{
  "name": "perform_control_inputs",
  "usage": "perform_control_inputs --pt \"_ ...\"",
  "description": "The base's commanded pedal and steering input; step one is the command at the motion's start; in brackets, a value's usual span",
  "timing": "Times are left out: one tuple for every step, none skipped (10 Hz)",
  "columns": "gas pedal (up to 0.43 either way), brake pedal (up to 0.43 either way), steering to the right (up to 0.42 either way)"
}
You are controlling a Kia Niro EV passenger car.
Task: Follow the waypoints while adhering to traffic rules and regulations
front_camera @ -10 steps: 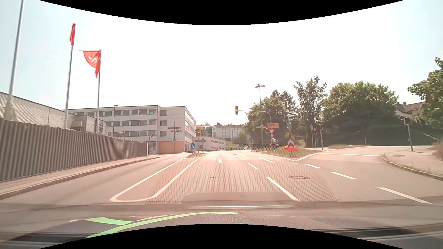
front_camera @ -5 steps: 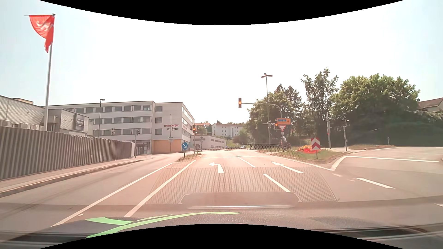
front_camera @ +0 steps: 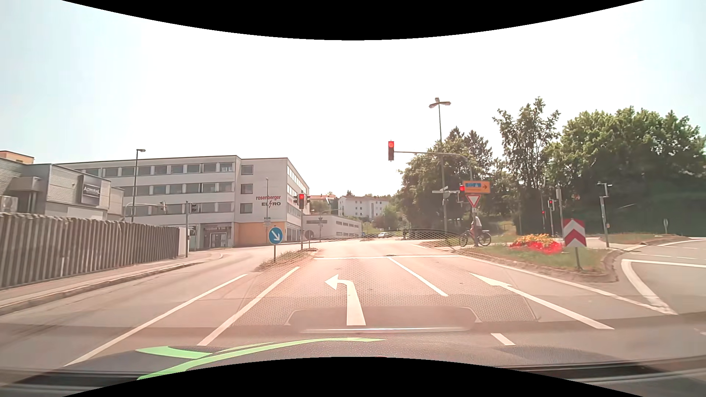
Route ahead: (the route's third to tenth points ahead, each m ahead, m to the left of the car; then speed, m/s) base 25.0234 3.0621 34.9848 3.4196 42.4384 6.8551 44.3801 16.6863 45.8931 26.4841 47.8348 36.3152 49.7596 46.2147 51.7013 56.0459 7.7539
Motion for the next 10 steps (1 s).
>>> perform_control_inputs --pt "0.000 0.238 -0.007" --pt "0.000 0.250 -0.007" --pt "0.000 0.256 -0.008" --pt "0.000 0.256 -0.008" --pt "0.000 0.256 -0.008" --pt "0.000 0.262 -0.009" --pt "0.000 0.262 -0.010" --pt "0.000 0.262 -0.011" --pt "0.000 0.262 -0.012" --pt "0.000 0.274 -0.013"
